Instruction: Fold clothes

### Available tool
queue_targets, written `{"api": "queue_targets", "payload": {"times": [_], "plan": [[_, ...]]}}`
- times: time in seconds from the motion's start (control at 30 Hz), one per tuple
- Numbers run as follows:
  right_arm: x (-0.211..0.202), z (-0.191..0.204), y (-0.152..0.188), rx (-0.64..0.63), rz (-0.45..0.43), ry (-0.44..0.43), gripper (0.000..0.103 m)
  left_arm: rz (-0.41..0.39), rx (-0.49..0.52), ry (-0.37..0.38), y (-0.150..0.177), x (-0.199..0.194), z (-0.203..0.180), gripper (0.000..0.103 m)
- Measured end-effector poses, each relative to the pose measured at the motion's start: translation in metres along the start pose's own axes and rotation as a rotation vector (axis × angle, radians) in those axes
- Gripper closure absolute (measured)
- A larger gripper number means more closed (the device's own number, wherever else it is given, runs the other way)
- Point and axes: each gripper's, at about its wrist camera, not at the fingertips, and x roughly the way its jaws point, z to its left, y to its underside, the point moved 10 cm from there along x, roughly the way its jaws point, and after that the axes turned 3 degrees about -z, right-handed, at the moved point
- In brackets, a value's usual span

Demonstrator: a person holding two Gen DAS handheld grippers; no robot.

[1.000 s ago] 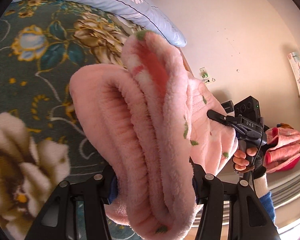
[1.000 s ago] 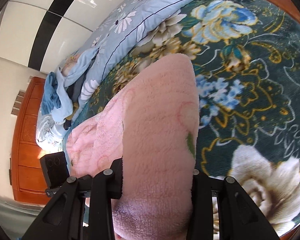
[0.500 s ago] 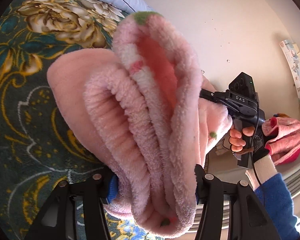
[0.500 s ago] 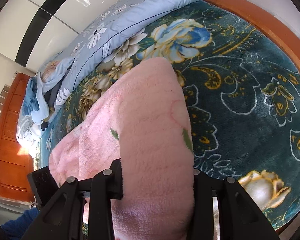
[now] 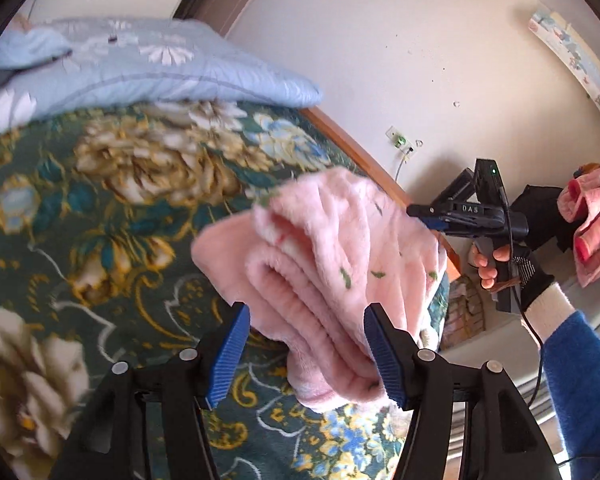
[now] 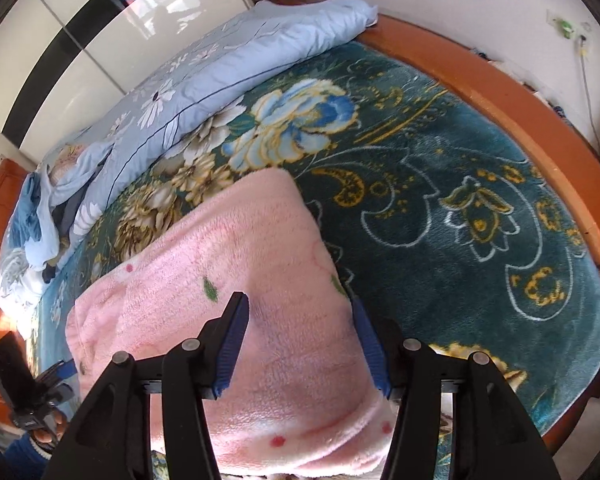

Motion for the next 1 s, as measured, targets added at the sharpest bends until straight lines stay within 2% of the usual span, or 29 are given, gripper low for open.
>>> {"api": "queue_targets", "payload": {"times": [0.03,0.1,0.23,0.33,0.43,0.5,0.57,0.63,0.87,1.0], "plan": [[-0.002,0.007,0.001,-0.018,-0.009,0.006,0.048,-0.028,0.02,-0.019,-0.017,-0.016,0.008,0.038],[-0.005,0.021,0.004,-0.056,-0.027,0.019,0.047,-0.049,0.052,-0.011,-0.031,-0.015,-0.008,0.036],[-0.011,0.05,0.009,-0.131,-0.062,0.043,0.047,-0.03,0.114,-0.001,-0.049,0.016,-0.057,0.034],[-0.016,0.071,0.013,-0.188,-0.089,0.061,0.047,0.027,0.104,-0.026,-0.037,0.045,-0.054,0.034],[-0.01,0.077,0.041,-0.269,-0.066,0.107,0.047,0.06,0.131,-0.073,-0.019,0.065,-0.033,0.034],[-0.005,0.067,0.057,-0.285,-0.05,0.142,0.047,0.057,0.133,-0.09,-0.011,0.067,-0.021,0.034],[-0.001,0.056,0.07,-0.293,-0.044,0.173,0.047,0.045,0.121,-0.072,-0.008,0.067,-0.015,0.034],[0.003,0.05,0.078,-0.269,-0.043,0.151,0.047,0.035,0.133,-0.074,-0.004,0.066,-0.013,0.034],[0.023,0.042,0.084,-0.239,-0.049,0.165,0.046,0.042,0.181,-0.137,0.009,0.079,-0.009,0.034],[0.014,0.052,0.084,-0.259,-0.054,0.194,0.046,0.014,0.172,-0.148,0.008,0.062,-0.019,0.034]]}}
